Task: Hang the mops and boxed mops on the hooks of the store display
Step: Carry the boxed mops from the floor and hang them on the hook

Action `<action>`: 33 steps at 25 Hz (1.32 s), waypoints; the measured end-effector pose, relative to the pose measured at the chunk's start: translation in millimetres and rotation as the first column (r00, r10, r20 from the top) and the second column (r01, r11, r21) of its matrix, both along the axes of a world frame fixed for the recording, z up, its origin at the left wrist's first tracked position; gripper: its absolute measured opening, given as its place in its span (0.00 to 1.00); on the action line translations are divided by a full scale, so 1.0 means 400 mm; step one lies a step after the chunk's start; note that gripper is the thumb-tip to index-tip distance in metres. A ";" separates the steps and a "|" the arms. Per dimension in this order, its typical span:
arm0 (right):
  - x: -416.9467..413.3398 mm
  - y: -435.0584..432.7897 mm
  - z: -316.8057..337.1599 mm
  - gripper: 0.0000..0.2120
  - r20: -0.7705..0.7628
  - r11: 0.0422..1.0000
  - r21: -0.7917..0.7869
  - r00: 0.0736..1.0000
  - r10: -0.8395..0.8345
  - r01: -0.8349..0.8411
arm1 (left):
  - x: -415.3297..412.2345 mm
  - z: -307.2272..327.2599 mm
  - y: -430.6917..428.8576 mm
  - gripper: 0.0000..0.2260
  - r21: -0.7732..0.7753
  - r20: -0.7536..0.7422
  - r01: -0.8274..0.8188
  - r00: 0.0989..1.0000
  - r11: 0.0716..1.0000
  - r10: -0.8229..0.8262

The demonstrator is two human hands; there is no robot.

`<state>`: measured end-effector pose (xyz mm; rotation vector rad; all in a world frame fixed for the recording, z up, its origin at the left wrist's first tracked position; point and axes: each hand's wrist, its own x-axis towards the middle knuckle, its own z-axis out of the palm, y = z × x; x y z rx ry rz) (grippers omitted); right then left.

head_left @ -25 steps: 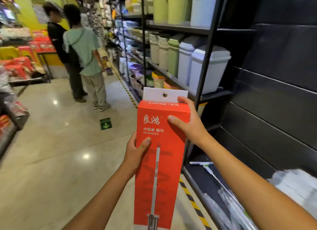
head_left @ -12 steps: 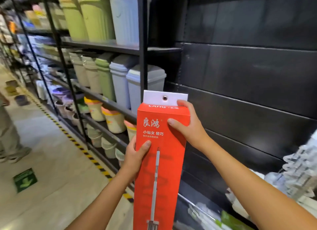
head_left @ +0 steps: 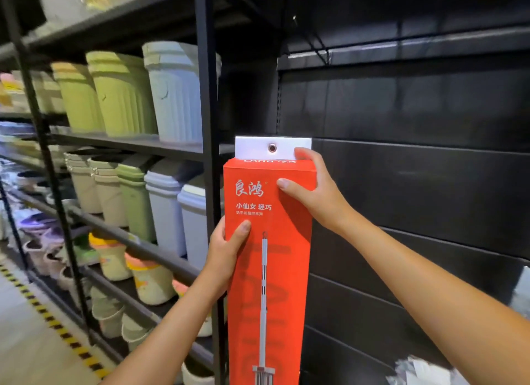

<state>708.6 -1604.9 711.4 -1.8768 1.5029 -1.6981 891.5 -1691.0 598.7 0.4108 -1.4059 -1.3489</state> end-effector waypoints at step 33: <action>-0.167 -0.275 0.603 0.43 -0.125 0.903 -0.252 0.914 -0.386 0.347 | -0.358 0.589 -0.490 0.24 -0.219 -0.116 0.397 0.897 0.891 -0.427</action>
